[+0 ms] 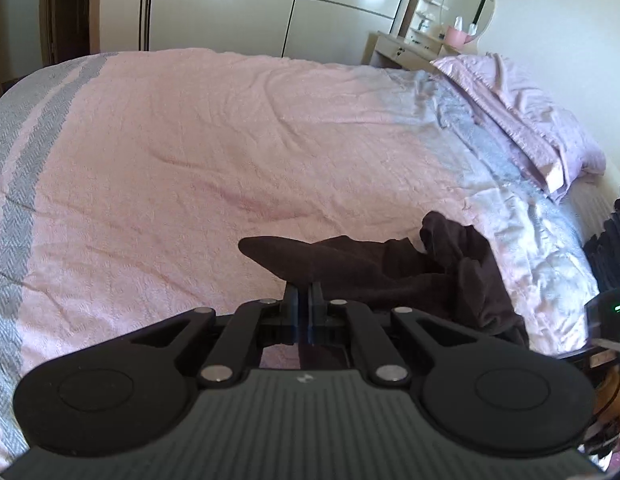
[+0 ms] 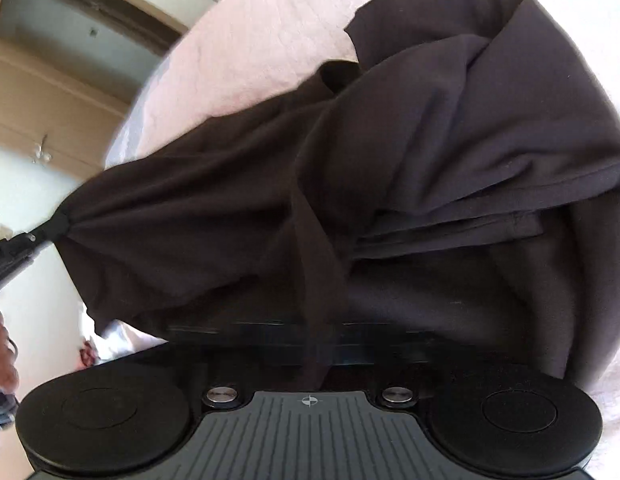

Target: Fold clothes

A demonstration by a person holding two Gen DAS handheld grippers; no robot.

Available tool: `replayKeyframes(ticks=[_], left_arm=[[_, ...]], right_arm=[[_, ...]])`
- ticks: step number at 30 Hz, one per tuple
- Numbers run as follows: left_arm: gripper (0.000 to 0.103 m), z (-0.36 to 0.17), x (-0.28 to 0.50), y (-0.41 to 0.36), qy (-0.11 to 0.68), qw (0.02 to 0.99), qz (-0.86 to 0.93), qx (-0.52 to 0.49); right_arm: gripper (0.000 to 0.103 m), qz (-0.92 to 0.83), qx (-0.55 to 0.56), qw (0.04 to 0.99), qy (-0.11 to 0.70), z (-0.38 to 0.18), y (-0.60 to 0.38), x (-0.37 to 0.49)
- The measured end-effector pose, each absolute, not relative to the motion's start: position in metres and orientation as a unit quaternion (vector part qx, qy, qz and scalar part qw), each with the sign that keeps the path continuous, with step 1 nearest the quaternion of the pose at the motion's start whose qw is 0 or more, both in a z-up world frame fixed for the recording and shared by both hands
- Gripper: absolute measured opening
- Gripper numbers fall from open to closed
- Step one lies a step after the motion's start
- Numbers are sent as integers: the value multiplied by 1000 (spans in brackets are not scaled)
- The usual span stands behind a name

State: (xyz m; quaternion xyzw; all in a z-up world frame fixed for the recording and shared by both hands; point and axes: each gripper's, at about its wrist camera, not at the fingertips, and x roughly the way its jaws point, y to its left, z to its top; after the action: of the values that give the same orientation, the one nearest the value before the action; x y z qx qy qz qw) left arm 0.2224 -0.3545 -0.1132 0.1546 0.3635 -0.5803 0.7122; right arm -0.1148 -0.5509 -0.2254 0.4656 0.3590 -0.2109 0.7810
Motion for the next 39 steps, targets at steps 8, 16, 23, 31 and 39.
replayKeyframes(ticks=[8, 16, 23, 31, 39], left_arm=[[2, -35, 269, -376, 283, 758, -574, 125], [9, -81, 279, -424, 311, 807, -440, 242], [42, -127, 220, -364, 379, 752, -486, 233], [54, -232, 146, -307, 469, 602, -573, 300], [9, -252, 131, -304, 473, 584, -587, 302]], right_arm=[[1, -370, 263, 791, 411, -68, -597, -283], [2, -561, 193, 685, 424, -19, -670, -405], [65, -502, 205, 722, 430, -76, -618, -380], [65, -242, 385, 779, 433, -183, -500, -291], [66, -177, 526, 738, 385, -262, -431, -231]])
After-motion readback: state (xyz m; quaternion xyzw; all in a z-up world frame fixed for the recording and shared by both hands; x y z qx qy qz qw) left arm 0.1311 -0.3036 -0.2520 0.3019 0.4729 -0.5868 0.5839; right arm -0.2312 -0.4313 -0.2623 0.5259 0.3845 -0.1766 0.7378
